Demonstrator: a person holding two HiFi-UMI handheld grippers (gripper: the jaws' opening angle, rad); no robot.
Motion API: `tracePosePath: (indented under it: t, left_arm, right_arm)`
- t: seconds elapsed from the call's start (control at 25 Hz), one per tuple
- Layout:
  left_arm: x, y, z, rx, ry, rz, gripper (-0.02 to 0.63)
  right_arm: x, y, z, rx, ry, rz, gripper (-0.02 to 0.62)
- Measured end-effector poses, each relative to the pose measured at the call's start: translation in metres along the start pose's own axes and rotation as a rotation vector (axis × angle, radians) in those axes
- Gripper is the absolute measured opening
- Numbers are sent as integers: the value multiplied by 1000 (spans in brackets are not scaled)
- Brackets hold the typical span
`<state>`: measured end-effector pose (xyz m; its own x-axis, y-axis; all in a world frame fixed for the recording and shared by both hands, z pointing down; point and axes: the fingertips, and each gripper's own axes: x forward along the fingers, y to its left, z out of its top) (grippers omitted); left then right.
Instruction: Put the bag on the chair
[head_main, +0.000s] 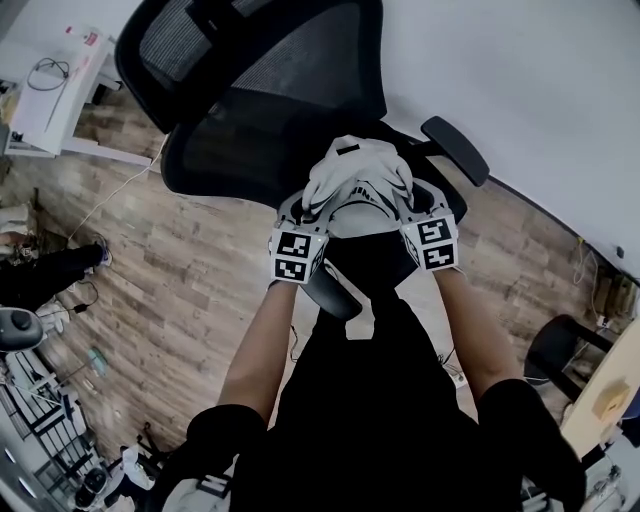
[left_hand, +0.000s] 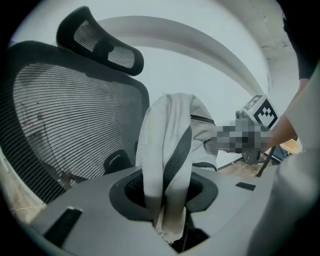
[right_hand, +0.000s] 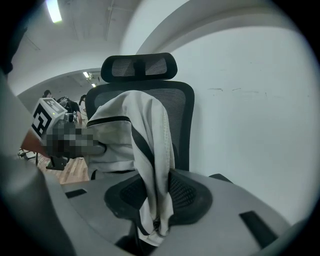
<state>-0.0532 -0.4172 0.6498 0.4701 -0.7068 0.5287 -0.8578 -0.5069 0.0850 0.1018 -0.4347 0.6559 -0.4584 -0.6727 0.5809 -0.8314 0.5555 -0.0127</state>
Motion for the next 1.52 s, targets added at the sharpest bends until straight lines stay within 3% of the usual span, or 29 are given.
tracePosePath:
  t: [0.08, 0.16, 0.24, 0.36, 0.6, 0.92, 1.08, 1.28, 1.4, 1.52]
  left_arm:
    - [3, -3, 0, -2, 0, -24, 169]
    - [3, -7, -1, -4, 8, -58, 258]
    - [-2, -7, -2, -3, 10, -66, 294]
    - [-17, -1, -2, -11, -4, -29, 331]
    - [-47, 1, 13, -38, -64, 9, 345]
    - [-92, -25, 72, 5, -216, -7, 344]
    - [-115, -29, 97, 21, -274, -8, 328]
    - [-139, -34, 123, 32, -347, -7, 159]
    - [-146, -39, 135, 30, -374, -14, 48]
    - [-144, -44, 136, 28, -371, -26, 23]
  right_arm:
    - [-2, -2, -2, 1, 4, 4, 119]
    - [-4, -2, -2, 11, 0, 18, 188]
    - [-9, -2, -3, 20, -4, 20, 262]
    - [-21, -3, -3, 16, -22, -3, 298]
    - [-54, 3, 6, 32, -70, -40, 316]
    - [-99, 36, 65, -18, -188, -9, 312]
    - [-111, 47, 88, -56, -249, -10, 237]
    - [-127, 54, 109, -56, -321, -15, 52]
    - [-131, 58, 111, -58, -335, -6, 23]
    - [-136, 58, 114, -58, -344, -10, 21]
